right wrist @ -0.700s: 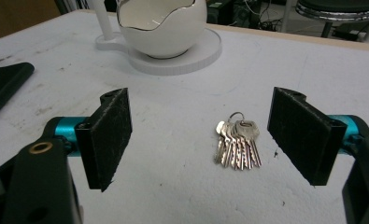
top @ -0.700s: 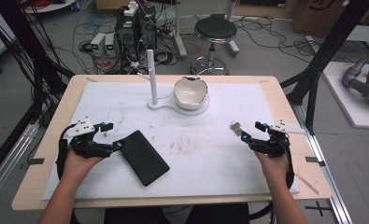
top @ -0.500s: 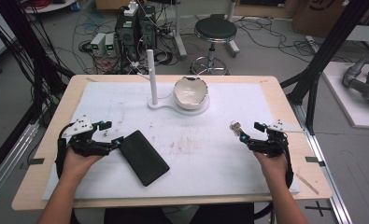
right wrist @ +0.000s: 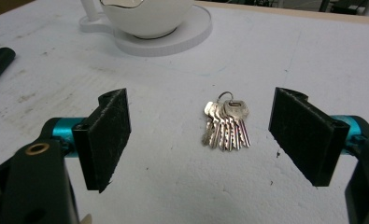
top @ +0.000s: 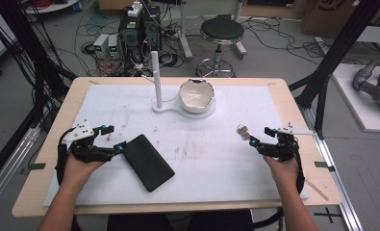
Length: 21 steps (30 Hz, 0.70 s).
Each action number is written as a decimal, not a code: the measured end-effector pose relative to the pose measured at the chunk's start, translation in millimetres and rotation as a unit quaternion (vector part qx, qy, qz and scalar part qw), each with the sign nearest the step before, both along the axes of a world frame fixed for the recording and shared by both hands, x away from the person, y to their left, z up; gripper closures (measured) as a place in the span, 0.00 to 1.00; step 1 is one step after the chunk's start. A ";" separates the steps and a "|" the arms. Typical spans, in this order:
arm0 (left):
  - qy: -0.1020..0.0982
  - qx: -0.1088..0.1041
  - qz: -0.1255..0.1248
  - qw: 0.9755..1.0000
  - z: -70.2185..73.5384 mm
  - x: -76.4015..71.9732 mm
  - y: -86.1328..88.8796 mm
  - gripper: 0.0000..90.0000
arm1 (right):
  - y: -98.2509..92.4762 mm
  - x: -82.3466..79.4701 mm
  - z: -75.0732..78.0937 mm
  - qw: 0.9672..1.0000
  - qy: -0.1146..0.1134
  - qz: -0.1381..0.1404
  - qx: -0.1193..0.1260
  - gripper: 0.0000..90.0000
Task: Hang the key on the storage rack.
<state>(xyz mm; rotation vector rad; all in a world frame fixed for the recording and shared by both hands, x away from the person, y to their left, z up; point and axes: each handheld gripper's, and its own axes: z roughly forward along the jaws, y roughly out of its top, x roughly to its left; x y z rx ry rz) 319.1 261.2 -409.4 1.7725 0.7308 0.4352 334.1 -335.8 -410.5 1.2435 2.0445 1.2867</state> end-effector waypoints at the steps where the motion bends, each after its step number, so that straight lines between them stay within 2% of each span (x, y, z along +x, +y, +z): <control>1: 0.000 0.001 0.001 1.000 -0.2 -0.5 1.4 0.19 | 0.6 1.6 0.1 1.000 0.003 -0.001 -0.001 0.29; 4: 0.001 -0.002 0.005 1.000 0.4 -1.2 5.1 0.19 | 2.8 10.1 1.1 1.000 0.005 -0.006 -0.014 0.30; 7: -0.002 -0.005 0.008 1.000 1.1 -1.0 7.3 0.19 | 4.2 22.3 2.0 1.000 0.013 -0.004 -0.017 0.37; 12: 0.004 -0.002 0.010 1.000 -1.1 0.0 7.9 0.19 | 8.5 48.9 2.2 0.999 0.039 -0.001 -0.031 0.44; 16: 0.008 0.004 0.008 1.000 -2.1 0.5 4.8 0.19 | 17.2 70.3 1.2 0.996 0.069 0.004 -0.058 0.44; 19: 0.015 0.014 0.016 1.000 -2.8 1.5 2.0 0.19 | 26.0 84.9 -0.2 0.992 0.092 0.010 -0.083 0.44; 20: 0.016 0.014 0.014 1.000 -3.2 1.6 1.1 0.19 | 28.1 88.6 -1.8 0.992 0.093 0.011 -0.086 0.44; 21: 0.015 0.016 0.012 1.000 -3.4 1.4 0.6 0.19 | 30.2 92.7 -3.0 0.990 0.106 0.007 -0.090 0.44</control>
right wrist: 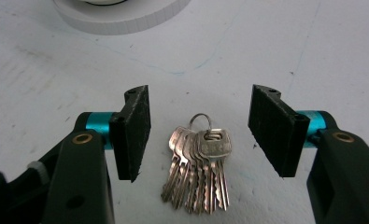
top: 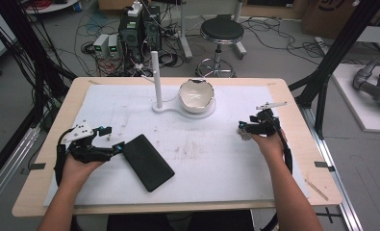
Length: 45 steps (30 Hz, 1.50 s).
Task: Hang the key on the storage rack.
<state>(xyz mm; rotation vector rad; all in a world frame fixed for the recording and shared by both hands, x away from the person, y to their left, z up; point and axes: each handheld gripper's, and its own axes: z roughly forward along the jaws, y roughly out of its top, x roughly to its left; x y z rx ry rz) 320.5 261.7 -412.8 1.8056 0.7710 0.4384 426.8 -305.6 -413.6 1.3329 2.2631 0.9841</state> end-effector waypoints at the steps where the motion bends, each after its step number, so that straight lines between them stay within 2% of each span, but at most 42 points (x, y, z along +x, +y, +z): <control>1: 0.000 0.001 -0.002 1.000 -0.2 -0.2 -0.7 0.19 | 1.2 4.4 -1.8 1.000 0.007 -0.001 -0.008 0.45; 3: 0.000 0.002 -0.004 1.000 -0.1 -0.6 -1.3 0.19 | 2.6 12.2 -5.1 1.000 0.025 -0.001 -0.008 0.48; 6: 0.000 0.002 -0.002 1.000 0.1 -0.6 -1.0 0.19 | 3.9 20.1 -9.0 0.999 0.031 0.002 -0.014 0.56; 12: 0.003 0.002 -0.001 1.000 -0.8 0.5 0.2 0.19 | 2.6 25.8 -18.4 0.998 0.054 0.005 -0.014 0.73; 16: 0.003 0.002 -0.001 1.000 -0.9 0.7 0.0 0.19 | 4.9 26.5 -21.0 0.998 0.062 0.018 -0.016 0.87; 18: 0.003 0.002 -0.001 1.000 -0.9 0.5 -0.4 0.19 | 7.3 26.0 -21.4 0.998 0.064 0.018 -0.023 0.93; 20: 0.003 0.001 -0.001 1.000 -0.8 0.3 -0.9 0.19 | 7.2 25.3 -19.9 0.998 0.060 0.021 -0.014 0.98; 23: 0.002 0.004 -0.001 1.000 -0.5 0.2 -0.7 0.19 | 8.7 23.2 -16.7 0.998 0.054 0.023 -0.022 1.00; 24: 0.002 0.003 -0.001 1.000 -0.4 0.1 -0.8 0.19 | 8.4 22.2 -15.7 0.998 0.060 0.026 -0.017 1.00; 27: 0.002 0.003 -0.001 1.000 0.0 0.0 -0.7 0.19 | 7.0 17.8 -10.1 0.998 0.045 0.032 -0.010 1.00; 31: 0.001 0.001 -0.001 1.000 0.7 0.0 -1.0 0.19 | 3.2 9.7 5.0 0.999 0.015 0.028 0.012 1.00; 33: 0.000 0.001 -0.002 1.000 1.4 0.0 -1.1 0.19 | 0.4 4.6 14.5 0.999 0.000 0.031 0.030 1.00; 35: -0.001 0.000 -0.002 1.000 2.0 -0.1 -1.9 0.19 | -0.1 0.1 26.0 0.998 -0.009 0.038 0.039 1.00; 38: -0.002 0.001 -0.004 1.000 3.2 -0.3 -2.4 0.19 | 4.4 -7.0 48.0 0.997 -0.036 0.052 0.047 1.00; 43: -0.007 -0.002 -0.004 1.000 6.3 -1.9 -2.6 0.19 | 23.8 -14.4 86.9 0.993 -0.062 0.089 0.044 1.00; 45: -0.009 -0.004 -0.003 1.000 7.8 -2.5 -2.0 0.19 | 32.1 -16.1 99.2 0.991 -0.071 0.100 0.055 1.00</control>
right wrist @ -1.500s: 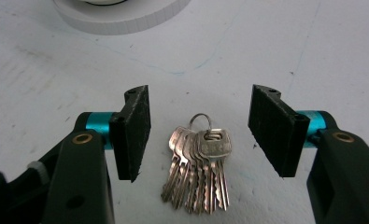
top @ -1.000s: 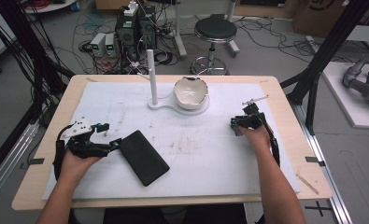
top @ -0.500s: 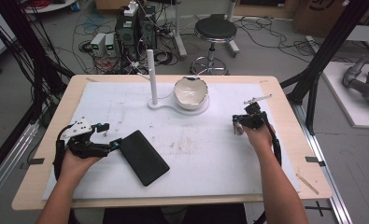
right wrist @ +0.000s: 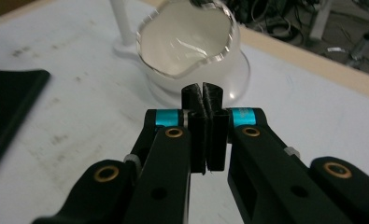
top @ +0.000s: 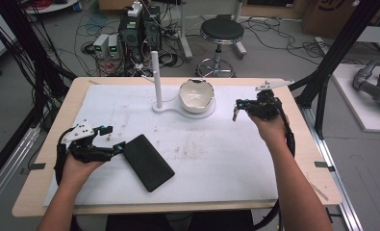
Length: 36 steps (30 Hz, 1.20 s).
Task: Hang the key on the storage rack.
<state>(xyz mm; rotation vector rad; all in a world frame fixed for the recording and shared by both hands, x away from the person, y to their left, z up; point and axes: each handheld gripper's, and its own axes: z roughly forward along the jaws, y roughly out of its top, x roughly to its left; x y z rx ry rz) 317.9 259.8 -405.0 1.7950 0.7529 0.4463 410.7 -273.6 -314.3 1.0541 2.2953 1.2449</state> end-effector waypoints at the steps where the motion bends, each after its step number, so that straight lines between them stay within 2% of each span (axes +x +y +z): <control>1: -0.001 0.000 0.000 1.000 0.6 -0.3 0.3 0.19 | 3.8 -0.3 4.9 1.000 -0.003 0.007 0.008 1.00; 4: -0.002 -0.003 0.001 1.000 2.0 -1.0 1.3 0.19 | 18.0 -1.5 18.2 0.999 -0.015 0.024 0.017 1.00; 9: 0.000 -0.001 0.000 1.000 2.5 -0.6 0.9 0.19 | 46.1 0.3 37.6 0.998 -0.028 0.049 0.014 1.00; 17: 0.001 0.002 -0.001 1.000 2.7 -0.1 0.1 0.19 | 87.7 16.4 63.9 0.995 -0.044 0.088 0.017 1.00; 22: 0.002 0.003 -0.002 1.000 3.0 0.1 0.1 0.19 | 114.9 27.5 76.1 0.993 -0.048 0.104 0.007 1.00; 26: 0.001 0.006 -0.003 1.000 2.7 0.2 -0.5 0.19 | 134.9 35.6 84.4 0.991 -0.052 0.126 0.007 1.00; 36: 0.002 0.009 -0.004 1.000 2.4 0.6 -2.0 0.19 | 177.9 51.9 96.0 0.986 -0.053 0.161 0.002 1.00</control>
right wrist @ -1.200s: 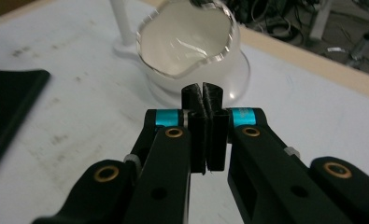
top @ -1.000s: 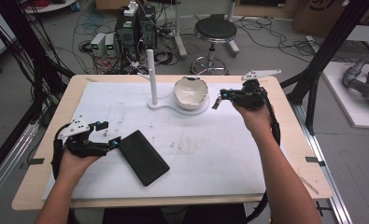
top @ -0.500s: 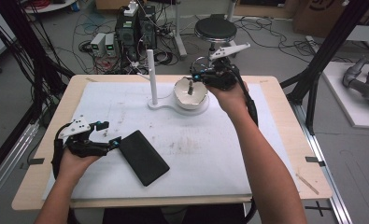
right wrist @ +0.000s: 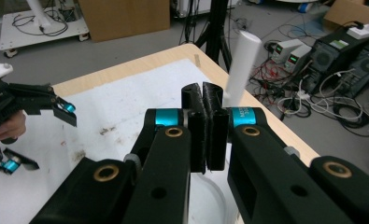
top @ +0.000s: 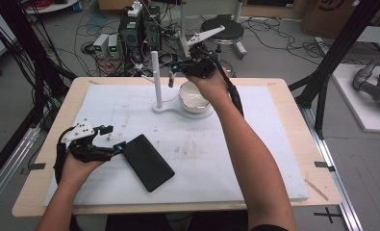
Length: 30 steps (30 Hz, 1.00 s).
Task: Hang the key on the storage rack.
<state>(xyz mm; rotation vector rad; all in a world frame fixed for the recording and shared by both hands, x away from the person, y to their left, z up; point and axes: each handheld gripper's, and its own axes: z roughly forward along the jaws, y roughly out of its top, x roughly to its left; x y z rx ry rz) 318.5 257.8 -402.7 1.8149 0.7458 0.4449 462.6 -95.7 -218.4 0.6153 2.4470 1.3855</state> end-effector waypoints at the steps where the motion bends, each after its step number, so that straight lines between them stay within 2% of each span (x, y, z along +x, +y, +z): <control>1: 0.000 0.000 0.000 1.000 -0.1 0.1 0.0 0.19 | 3.9 0.8 1.1 1.000 0.000 0.003 -0.002 1.00; 8: 0.000 0.000 0.000 1.000 -0.1 -0.3 0.2 0.19 | 32.0 8.7 0.6 1.000 0.001 0.019 -0.017 1.00; 14: -0.001 -0.001 0.001 1.000 0.4 -1.6 1.6 0.19 | 47.7 20.4 -11.3 0.999 0.008 0.016 -0.032 1.00; 17: 0.000 -0.002 0.001 1.000 -0.3 -1.6 2.1 0.19 | 51.8 25.9 -17.3 0.999 0.018 0.011 -0.033 1.00; 30: 0.003 -0.003 0.000 1.000 -1.5 -1.2 2.9 0.19 | 56.8 44.7 -32.9 0.999 0.033 -0.004 -0.030 1.00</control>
